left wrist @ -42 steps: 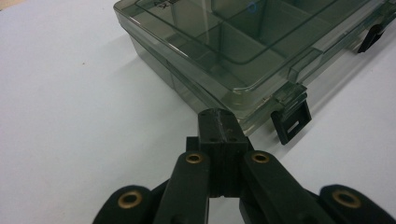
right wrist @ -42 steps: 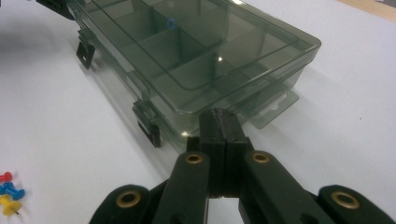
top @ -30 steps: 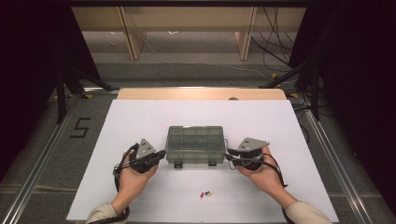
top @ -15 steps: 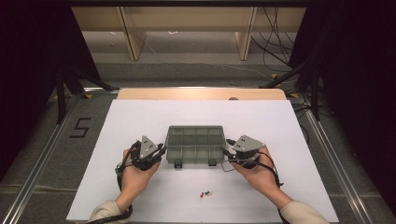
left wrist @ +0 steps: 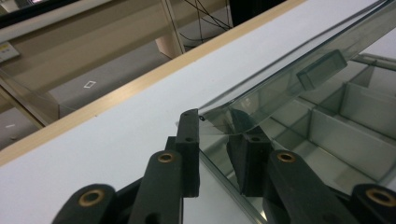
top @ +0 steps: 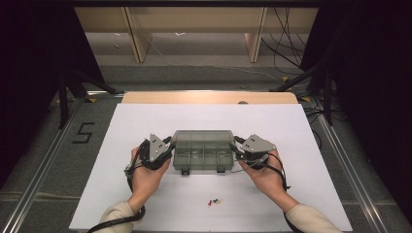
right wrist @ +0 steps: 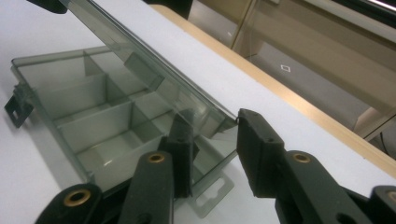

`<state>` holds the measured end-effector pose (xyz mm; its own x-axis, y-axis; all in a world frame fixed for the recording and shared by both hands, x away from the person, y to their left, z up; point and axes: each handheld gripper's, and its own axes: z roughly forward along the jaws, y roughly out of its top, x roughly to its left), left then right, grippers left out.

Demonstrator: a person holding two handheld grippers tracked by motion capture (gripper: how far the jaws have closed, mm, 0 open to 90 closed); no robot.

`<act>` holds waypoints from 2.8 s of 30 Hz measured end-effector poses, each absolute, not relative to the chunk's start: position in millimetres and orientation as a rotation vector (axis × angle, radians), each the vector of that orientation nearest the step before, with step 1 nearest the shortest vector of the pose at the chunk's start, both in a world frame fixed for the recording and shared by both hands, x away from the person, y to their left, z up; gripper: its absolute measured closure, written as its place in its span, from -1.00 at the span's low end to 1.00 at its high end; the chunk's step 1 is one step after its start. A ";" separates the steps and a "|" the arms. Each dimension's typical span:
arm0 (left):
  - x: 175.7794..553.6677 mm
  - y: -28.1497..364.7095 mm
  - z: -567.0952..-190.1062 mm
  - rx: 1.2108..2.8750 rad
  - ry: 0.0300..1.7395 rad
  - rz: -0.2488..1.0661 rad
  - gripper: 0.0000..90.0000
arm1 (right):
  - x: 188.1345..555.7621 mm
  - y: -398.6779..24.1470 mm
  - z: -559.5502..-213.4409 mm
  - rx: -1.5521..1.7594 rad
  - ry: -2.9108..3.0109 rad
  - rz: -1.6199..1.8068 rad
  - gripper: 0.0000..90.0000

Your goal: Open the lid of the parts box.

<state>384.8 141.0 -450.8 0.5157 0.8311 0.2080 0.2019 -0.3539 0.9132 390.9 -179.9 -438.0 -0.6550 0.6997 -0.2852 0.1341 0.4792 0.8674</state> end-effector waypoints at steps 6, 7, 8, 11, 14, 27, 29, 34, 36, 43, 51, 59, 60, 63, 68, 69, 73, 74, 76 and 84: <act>389.1 140.0 -445.7 1.806 0.843 0.879 0.69 | 393.2 -179.2 -432.7 0.679 2.048 1.140 0.62; 389.3 139.9 -445.2 1.803 0.845 0.881 0.70 | 393.8 -179.0 -432.1 0.681 2.043 1.141 0.64; 389.4 139.8 -444.6 1.797 0.848 0.884 0.71 | 394.0 -179.2 -431.0 0.685 2.046 1.138 0.67; 390.5 140.5 -441.8 1.789 0.847 0.894 0.76 | 396.8 -178.0 -429.4 0.685 2.016 1.128 0.72; 392.9 140.7 -439.9 1.781 0.853 0.894 0.78 | 397.8 -176.3 -426.3 0.689 2.008 1.112 0.75; 400.7 139.8 -434.8 1.763 0.872 0.898 0.82 | 406.5 -172.9 -421.1 0.716 1.964 1.104 0.82; 401.4 139.9 -434.3 1.763 0.873 0.898 0.83 | 406.7 -172.5 -421.0 0.724 1.966 1.105 0.82; 405.8 140.1 -432.4 1.753 0.885 0.896 0.84 | 410.9 -171.4 -418.5 0.742 1.959 1.107 0.84; 407.5 139.6 -431.1 1.750 0.893 0.895 0.85 | 411.9 -171.8 -418.2 0.738 1.956 1.109 0.84; 412.2 139.7 -428.4 1.742 0.901 0.895 0.86 | 417.2 -171.7 -416.5 0.767 1.945 1.124 0.85; 415.2 139.9 -427.4 1.737 0.938 0.877 0.88 | 421.8 -170.6 -415.2 0.796 1.938 1.135 0.86; 420.6 138.4 -426.3 1.711 0.964 0.866 0.89 | 426.1 -169.9 -413.6 0.833 1.944 1.153 0.86; 421.6 138.1 -426.2 1.706 0.968 0.866 0.89 | 426.6 -169.4 -414.0 0.841 1.937 1.159 0.86; 424.0 138.2 -425.4 1.705 0.971 0.862 0.89 | 429.0 -169.9 -413.4 0.839 1.926 1.159 0.86; 426.8 138.4 -424.6 1.704 0.978 0.853 0.89 | 431.2 -168.9 -413.0 0.867 1.928 1.167 0.86; 427.5 138.5 -424.5 1.704 0.976 0.854 0.89 | 431.8 -169.0 -412.9 0.866 1.929 1.167 0.86; 429.7 138.5 -424.0 1.701 0.981 0.853 0.89 | 433.9 -169.4 -411.9 0.868 1.924 1.172 0.86; 430.3 138.5 -423.9 1.700 0.982 0.851 0.89 | 434.5 -169.4 -412.2 0.866 1.922 1.171 0.86; 431.6 138.6 -423.6 1.701 0.982 0.848 0.89 | 436.4 -169.3 -412.0 0.873 1.916 1.174 0.86; 435.3 138.8 -423.4 1.706 0.977 0.849 0.88 | 439.4 -168.7 -411.0 0.898 1.912 1.187 0.86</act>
<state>435.3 138.8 -423.4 0.4374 0.8935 0.1022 0.2262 -0.2193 0.9491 439.4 -168.7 -411.0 -0.5117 0.8353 -0.2011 0.1902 0.3384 0.9216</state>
